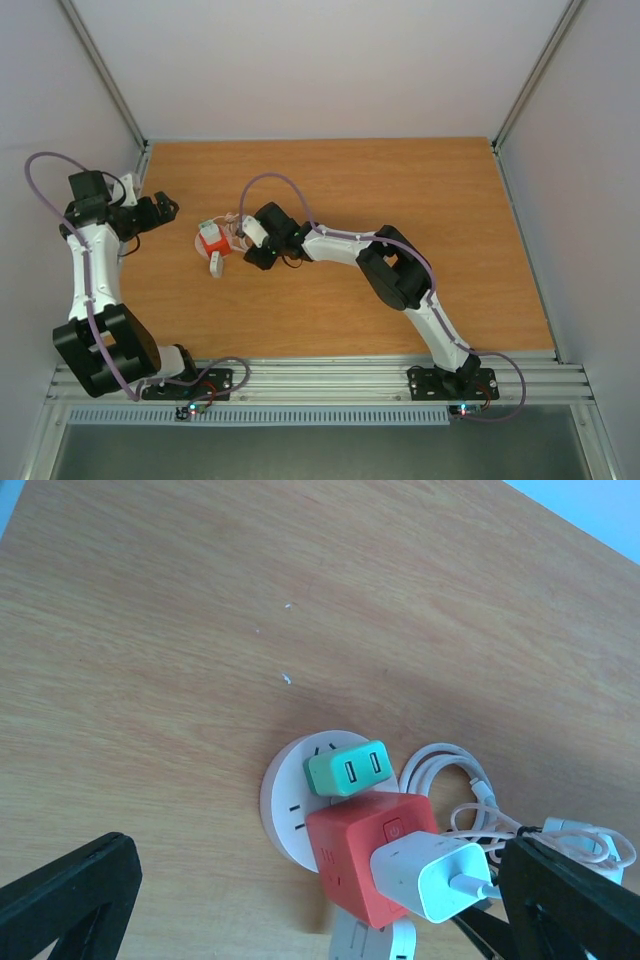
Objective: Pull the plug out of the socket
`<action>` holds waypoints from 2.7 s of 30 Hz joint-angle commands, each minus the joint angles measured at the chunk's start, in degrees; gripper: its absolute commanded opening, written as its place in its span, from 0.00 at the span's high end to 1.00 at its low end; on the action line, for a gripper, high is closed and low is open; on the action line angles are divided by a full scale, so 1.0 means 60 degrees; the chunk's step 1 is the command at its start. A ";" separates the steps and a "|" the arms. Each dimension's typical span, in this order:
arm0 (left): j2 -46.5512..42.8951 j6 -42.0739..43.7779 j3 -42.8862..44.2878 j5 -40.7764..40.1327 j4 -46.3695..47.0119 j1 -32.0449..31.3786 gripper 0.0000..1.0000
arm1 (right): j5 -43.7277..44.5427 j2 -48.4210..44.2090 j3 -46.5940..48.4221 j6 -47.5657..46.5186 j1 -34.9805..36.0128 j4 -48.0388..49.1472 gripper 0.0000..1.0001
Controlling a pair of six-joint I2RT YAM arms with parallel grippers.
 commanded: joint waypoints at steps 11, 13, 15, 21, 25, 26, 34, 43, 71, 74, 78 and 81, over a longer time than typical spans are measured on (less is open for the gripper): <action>-0.0037 -0.0113 -0.0092 0.0194 0.0396 0.0068 0.00 | 0.0580 -0.0855 -0.1385 -0.0546 -0.0075 -0.0219 0.68; 0.0037 0.0024 -0.0064 0.0247 0.0370 0.0065 0.00 | 0.0550 -0.1173 -0.1785 -0.0515 -0.0148 -0.0206 0.69; 0.0106 0.0132 -0.0017 0.0328 0.0315 0.0068 0.00 | 0.0532 -0.1591 -0.2383 -0.0454 -0.0228 -0.0086 0.70; 0.0234 0.0676 -0.0040 0.0944 0.0229 0.0043 0.00 | 0.0648 -0.2788 -0.4251 -0.0264 -0.0673 0.0300 0.70; 0.0326 0.1099 -0.0096 0.1193 0.0147 -0.0195 0.00 | 0.0689 -0.3597 -0.5512 -0.0161 -0.1205 0.0535 0.71; 0.0347 0.1187 -0.0147 0.1174 0.0158 -0.0324 0.00 | 0.0716 -0.3767 -0.5810 -0.0073 -0.1332 0.0606 0.71; 0.0692 0.1947 -0.0677 0.1161 0.0328 -0.1818 0.01 | 0.0726 -0.5005 -0.7603 0.0742 -0.2341 0.0739 0.71; 0.1682 0.1507 -0.1796 0.2112 0.1610 -0.3220 0.17 | 0.0088 -0.6518 -0.9105 0.1261 -0.2482 0.0558 0.69; 0.5657 -0.0122 -0.0986 0.3026 0.4601 -0.6096 0.48 | -0.1781 -0.9762 -0.9819 -0.0171 -0.4075 -0.0308 0.18; 0.6118 -0.0188 -0.0537 0.3146 0.4653 -0.6134 0.54 | -0.1917 -0.9825 -0.9688 -0.0272 -0.4073 -0.0160 0.18; 0.6660 -0.0163 0.0226 0.3267 0.4561 -0.6234 0.61 | -0.1987 -0.9756 -0.9517 -0.0397 -0.4075 0.0056 0.17; 0.7099 -0.0136 0.0770 0.3520 0.4481 -0.6352 0.67 | -0.2023 -0.9679 -0.9399 -0.0539 -0.4084 0.0199 0.14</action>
